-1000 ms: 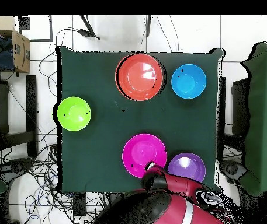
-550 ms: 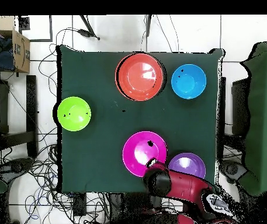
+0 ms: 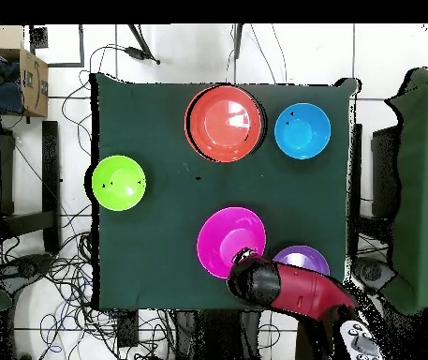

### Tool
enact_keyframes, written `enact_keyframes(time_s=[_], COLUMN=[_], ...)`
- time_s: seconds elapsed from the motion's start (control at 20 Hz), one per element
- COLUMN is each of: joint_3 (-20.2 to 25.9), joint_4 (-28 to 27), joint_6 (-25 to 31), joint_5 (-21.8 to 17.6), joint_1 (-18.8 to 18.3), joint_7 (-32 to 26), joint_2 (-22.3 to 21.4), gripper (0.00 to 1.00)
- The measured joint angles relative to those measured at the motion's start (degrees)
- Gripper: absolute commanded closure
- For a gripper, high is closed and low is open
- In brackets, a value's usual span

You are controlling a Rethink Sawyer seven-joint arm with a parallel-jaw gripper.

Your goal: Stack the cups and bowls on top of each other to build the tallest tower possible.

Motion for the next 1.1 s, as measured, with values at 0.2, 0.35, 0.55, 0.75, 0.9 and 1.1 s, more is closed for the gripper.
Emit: enact_keyframes(time_s=[0.2,0.35,0.55,0.75,0.9,1.1], joint_3=[1.11,1.95,2.77,3.51,3.88,3.95], joint_4=[0.01,0.02,-0.02,-0.30,-0.83,-2.56], joint_6=[4.11,6.84,10.62,15.18,18.92,26.69], joint_5=[0.82,1.64,2.97,4.38,5.21,5.72], joint_1=[-0.01,-0.01,-0.01,0.01,0.14,0.67], joint_7=[0.00,0.00,0.00,0.00,0.00,0.00], joint_2=[-2.44,-4.27,-6.65,-9.25,-11.06,-14.28], gripper=[1.00,1.00,1.00,1.00,1.00,1.00])
